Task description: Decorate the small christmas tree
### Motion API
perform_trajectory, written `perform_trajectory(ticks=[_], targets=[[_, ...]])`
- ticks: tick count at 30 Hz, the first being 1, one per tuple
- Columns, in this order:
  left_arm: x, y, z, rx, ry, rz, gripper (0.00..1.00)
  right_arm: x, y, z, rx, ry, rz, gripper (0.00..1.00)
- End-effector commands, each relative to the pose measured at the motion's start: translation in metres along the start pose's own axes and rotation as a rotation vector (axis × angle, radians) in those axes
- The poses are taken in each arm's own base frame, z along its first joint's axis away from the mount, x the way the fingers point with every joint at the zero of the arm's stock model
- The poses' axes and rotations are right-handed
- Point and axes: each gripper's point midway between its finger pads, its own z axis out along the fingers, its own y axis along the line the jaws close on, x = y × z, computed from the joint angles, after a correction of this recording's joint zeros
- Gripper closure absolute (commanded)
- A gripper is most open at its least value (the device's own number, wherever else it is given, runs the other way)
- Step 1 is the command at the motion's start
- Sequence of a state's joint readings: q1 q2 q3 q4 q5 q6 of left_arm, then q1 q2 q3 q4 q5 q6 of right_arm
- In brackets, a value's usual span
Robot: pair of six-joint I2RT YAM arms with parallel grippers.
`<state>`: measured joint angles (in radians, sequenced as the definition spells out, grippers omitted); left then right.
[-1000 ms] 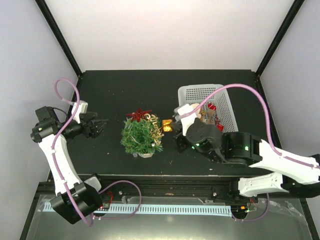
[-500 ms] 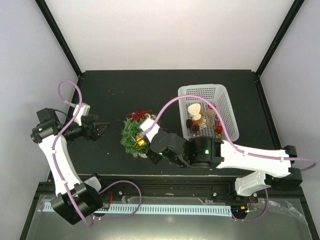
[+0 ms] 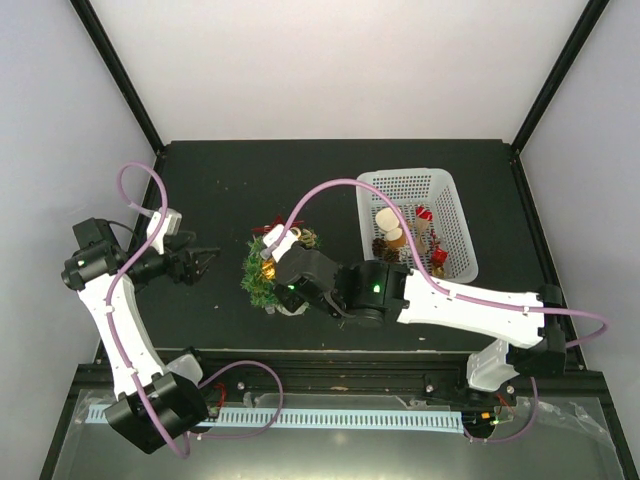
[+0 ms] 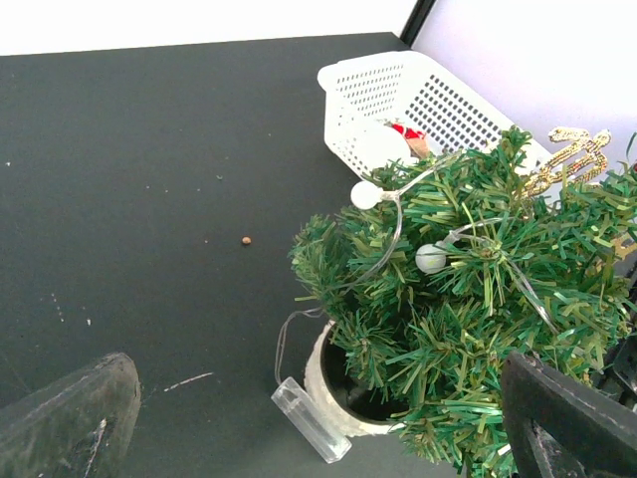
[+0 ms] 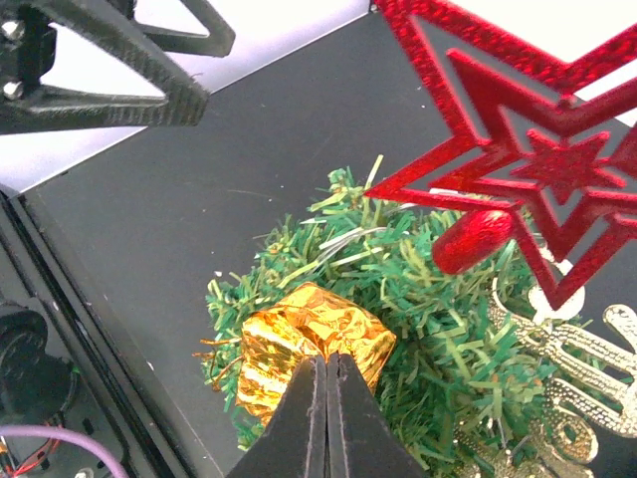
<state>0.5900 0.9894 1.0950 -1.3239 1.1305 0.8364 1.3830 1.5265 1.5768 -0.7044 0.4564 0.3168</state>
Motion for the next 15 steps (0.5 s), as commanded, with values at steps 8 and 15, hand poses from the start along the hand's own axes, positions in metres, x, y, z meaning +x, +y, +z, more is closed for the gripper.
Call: perform_trajectory(ticks=[8, 15], targets=[[0.001, -0.004, -0.003, -0.005, -0.006, 0.025, 0.01, -0.001, -0.009, 0.015, -0.009, -0.009, 0.047, 0.99], [0.001, -0.004, -0.003, -0.009, -0.008, 0.026, 0.01, 0.016, -0.012, 0.026, 0.000, 0.024, 0.055, 0.99]])
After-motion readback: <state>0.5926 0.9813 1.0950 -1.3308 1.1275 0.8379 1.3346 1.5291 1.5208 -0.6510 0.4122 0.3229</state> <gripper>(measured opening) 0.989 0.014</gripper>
